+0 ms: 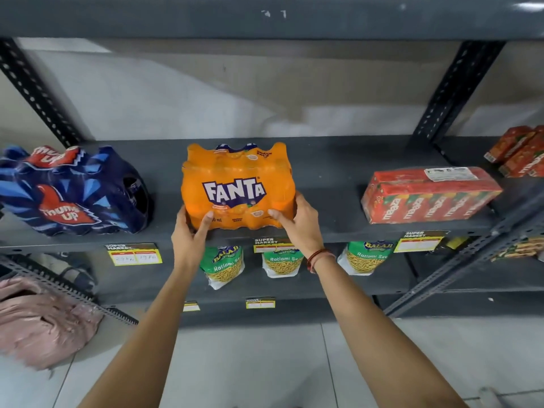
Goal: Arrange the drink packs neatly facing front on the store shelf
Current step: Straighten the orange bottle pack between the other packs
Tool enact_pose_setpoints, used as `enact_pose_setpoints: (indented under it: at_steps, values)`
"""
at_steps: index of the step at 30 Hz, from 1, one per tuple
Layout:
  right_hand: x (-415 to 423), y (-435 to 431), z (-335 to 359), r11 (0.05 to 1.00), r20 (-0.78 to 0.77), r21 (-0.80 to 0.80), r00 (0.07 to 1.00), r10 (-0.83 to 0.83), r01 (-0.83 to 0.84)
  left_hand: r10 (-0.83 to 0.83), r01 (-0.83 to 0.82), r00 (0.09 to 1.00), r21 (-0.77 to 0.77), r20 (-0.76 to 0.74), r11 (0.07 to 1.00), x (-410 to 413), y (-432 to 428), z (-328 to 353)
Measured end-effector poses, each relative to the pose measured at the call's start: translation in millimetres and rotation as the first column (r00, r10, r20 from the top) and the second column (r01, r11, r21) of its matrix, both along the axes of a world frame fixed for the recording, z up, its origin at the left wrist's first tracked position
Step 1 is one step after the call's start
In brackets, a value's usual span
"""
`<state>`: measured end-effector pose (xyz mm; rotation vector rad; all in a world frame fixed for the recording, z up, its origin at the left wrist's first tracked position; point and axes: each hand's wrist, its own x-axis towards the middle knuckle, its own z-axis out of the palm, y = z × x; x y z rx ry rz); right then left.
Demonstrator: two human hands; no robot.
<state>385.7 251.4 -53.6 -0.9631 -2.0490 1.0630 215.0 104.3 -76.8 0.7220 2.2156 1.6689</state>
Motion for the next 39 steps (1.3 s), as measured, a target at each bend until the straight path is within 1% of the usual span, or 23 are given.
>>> enact_pose_setpoints:
  at_steps: [8,11,14,17,25,30,34,37,39]
  values:
    - [31.2,20.4,2.6,0.998,0.007,-0.040,0.999,-0.048,0.049,-0.031,0.032,0.999,0.014,-0.014,0.999,25.2,17.9,-0.2]
    - [38.3,25.3,4.3,0.995,0.020,-0.074,0.998,-0.058,0.060,-0.025,0.025,1.000,0.027,0.001,0.999,33.5,23.9,-1.1]
    - [42.9,29.2,6.7,0.995,0.025,-0.073,0.998,-0.061,0.063,-0.019,0.019,1.000,0.027,-0.008,0.999,38.2,28.5,-1.9]
    - [44.9,32.0,8.2,0.995,0.031,-0.087,0.998,-0.047,0.050,-0.011,0.011,1.000,0.021,-0.029,1.000,40.7,30.5,-1.3]
    - [47.2,32.4,8.4,0.995,0.035,-0.096,0.999,-0.020,0.023,-0.021,0.022,1.000,0.024,-0.022,0.999,40.2,30.1,0.2]
    - [44.9,30.4,6.4,0.995,0.034,-0.099,0.999,-0.030,0.033,-0.026,0.026,1.000,0.032,-0.002,0.999,40.0,29.6,1.2]
    - [44.3,29.2,4.5,0.994,0.027,-0.089,0.998,-0.056,0.058,-0.064,0.064,0.998,-0.002,-0.003,0.998,36.4,28.0,4.0]
    - [41.8,21.1,2.9,0.988,-0.021,-0.086,0.991,-0.134,0.132,-0.159,0.159,0.987,-0.045,-0.004,0.986,27.5,21.6,8.5]
    - [36.2,4.3,1.2,0.964,-0.123,-0.042,0.956,-0.266,0.263,-0.167,0.166,0.986,-0.023,-0.014,0.986,16.5,8.1,11.4]
